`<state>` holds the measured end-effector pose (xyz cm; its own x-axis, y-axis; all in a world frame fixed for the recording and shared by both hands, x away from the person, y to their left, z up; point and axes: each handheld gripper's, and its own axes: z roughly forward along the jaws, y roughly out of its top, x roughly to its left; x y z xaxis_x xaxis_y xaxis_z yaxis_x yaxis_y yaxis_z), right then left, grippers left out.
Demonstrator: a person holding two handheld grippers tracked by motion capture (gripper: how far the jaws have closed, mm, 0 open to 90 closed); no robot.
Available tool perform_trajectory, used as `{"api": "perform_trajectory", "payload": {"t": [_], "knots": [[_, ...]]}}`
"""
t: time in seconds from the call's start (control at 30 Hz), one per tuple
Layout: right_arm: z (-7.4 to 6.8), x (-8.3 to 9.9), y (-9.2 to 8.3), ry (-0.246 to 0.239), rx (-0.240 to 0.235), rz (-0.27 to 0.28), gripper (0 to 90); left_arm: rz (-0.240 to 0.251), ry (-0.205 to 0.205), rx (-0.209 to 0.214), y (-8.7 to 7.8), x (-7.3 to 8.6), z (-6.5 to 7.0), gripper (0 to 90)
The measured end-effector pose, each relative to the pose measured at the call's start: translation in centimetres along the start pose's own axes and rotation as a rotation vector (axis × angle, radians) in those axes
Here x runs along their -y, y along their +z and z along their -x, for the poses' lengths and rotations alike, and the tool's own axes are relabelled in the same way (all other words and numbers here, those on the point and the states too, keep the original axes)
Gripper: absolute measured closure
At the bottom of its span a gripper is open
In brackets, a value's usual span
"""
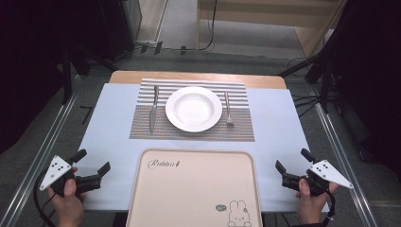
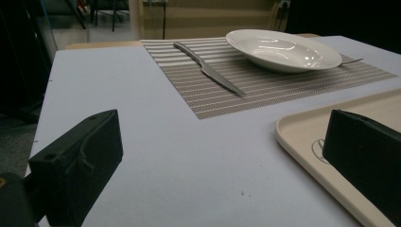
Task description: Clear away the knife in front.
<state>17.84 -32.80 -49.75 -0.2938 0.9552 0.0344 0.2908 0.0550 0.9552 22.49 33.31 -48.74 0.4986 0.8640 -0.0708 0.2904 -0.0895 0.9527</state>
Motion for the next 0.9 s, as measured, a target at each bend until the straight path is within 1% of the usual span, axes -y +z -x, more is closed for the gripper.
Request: {"api": "perform_trajectory", "payload": {"t": [0.17,0.2,0.3,0.4,0.43,0.47,0.6,0.7,0.73,0.8,0.83,0.87,0.9], "knots": [[0.1,0.1,-0.2,0.014,-0.002,0.009,0.0,-0.021,0.021,-0.002,0.2,-0.5,0.6,0.0],[0.1,0.1,-0.2,0.014,-0.002,0.009,0.0,-0.017,0.02,0.003,0.3,-0.7,0.7,0.0],[-0.2,-0.1,-0.2,0.007,0.0,0.013,0.0,-0.02,0.019,0.012,0.4,-1.5,1.1,0.0],[-0.4,-0.1,-0.2,-0.003,-0.002,0.012,0.0,-0.023,0.028,0.01,0.6,-2.0,1.3,0.0],[-0.5,-0.1,-0.2,-0.005,-0.002,0.011,0.0,-0.025,0.042,0.011,0.9,-2.5,1.5,0.0],[-0.6,-0.1,-0.1,-0.005,-0.002,0.011,0.0,-0.028,0.046,0.012,1.0,-2.7,1.5,0.0],[-0.8,-0.1,-0.1,-0.01,-0.008,0.01,0.0,-0.021,0.039,0.025,2.2,-3.6,1.8,0.0],[-0.9,-0.2,-0.1,-0.014,-0.012,0.011,0.0,-0.026,0.052,0.035,3.1,-4.3,2.2,0.0],[-0.9,-0.2,-0.1,-0.014,-0.012,0.011,0.0,-0.026,0.052,0.035,3.1,-4.3,2.2,0.0],[-1.0,-0.2,-0.1,-0.013,-0.016,0.015,0.0,-0.034,0.058,0.05,4.1,-5.0,2.8,0.0],[-1.0,-0.2,-0.1,-0.013,-0.016,0.015,0.0,-0.034,0.058,0.05,4.1,-5.0,2.8,0.0],[-1.0,-0.2,-0.1,-0.013,-0.018,0.014,0.0,-0.04,0.067,0.055,4.7,-5.5,3.1,0.0],[-1.0,-0.2,-0.1,-0.013,-0.018,0.014,0.0,-0.04,0.067,0.055,4.7,-5.5,3.1,0.0]]}}
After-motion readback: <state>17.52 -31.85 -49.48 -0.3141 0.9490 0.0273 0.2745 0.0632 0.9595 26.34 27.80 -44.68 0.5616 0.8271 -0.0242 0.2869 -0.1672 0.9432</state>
